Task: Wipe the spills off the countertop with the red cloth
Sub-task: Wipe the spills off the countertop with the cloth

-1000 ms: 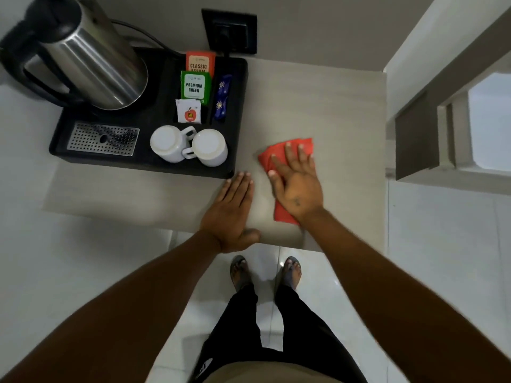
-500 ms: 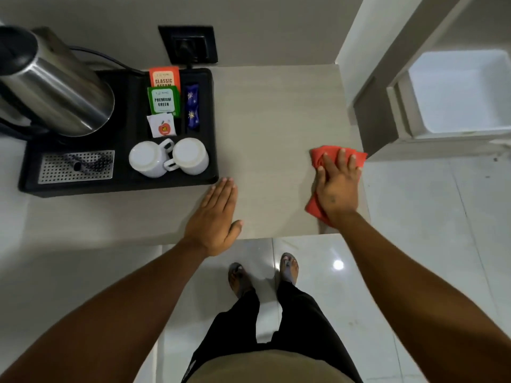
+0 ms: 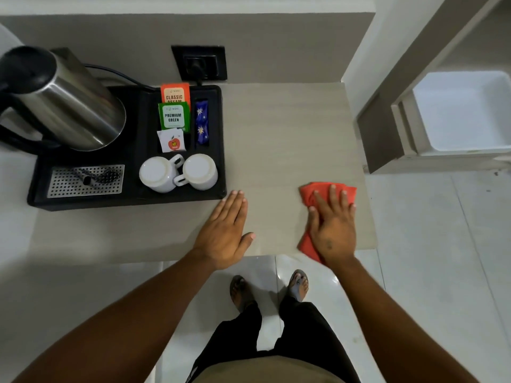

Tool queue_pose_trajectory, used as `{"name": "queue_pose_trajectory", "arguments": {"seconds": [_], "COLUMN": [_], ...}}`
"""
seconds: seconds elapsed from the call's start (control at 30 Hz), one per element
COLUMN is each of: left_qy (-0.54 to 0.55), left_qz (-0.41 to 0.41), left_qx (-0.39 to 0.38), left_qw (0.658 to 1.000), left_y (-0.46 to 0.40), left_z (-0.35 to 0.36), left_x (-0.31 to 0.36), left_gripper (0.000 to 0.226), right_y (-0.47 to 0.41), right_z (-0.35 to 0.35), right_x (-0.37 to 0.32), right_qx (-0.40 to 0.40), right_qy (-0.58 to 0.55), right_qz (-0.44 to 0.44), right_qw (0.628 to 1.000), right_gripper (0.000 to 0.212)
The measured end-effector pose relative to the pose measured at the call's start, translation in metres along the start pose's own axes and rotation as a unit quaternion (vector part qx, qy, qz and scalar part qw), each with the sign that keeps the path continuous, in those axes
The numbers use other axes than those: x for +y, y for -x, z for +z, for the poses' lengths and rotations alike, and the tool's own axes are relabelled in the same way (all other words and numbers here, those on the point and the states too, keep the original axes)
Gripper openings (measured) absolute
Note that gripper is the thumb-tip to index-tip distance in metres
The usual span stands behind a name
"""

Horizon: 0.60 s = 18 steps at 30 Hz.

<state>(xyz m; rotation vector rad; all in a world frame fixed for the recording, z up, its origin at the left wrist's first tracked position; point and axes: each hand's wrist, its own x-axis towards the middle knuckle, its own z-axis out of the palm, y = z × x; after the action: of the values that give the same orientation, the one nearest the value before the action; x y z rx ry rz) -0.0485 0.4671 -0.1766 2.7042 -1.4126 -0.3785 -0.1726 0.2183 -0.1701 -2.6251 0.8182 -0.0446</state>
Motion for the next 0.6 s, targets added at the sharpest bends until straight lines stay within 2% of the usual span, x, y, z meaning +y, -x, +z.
{"name": "queue_pose_trajectory", "arguments": {"seconds": [0.23, 0.4, 0.5, 0.6], "left_qy": [0.03, 0.048, 0.062, 0.062], "left_qz": [-0.017, -0.013, -0.01, -0.013], "left_qx": [0.031, 0.038, 0.051, 0.045], "left_qw": [0.999, 0.998, 0.997, 0.997], "left_y": [-0.009, -0.011, -0.011, -0.014], "left_z": [0.003, 0.003, 0.006, 0.007], "left_x": [0.002, 0.0, -0.001, -0.001], "left_gripper": [0.086, 0.089, 0.089, 0.09], "right_y": [-0.139, -0.238, -0.261, -0.248], "right_z": [-0.016, -0.007, 0.009, 0.02], "right_x": [0.004, -0.049, -0.092, -0.117], "right_qx": [0.013, 0.009, -0.016, -0.038], "right_qy": [0.018, 0.028, 0.027, 0.024], "right_qz": [0.021, 0.048, -0.005, -0.086], "right_qw": [1.0, 0.998, 0.999, 0.995], "right_gripper": [0.048, 0.051, 0.053, 0.054]}}
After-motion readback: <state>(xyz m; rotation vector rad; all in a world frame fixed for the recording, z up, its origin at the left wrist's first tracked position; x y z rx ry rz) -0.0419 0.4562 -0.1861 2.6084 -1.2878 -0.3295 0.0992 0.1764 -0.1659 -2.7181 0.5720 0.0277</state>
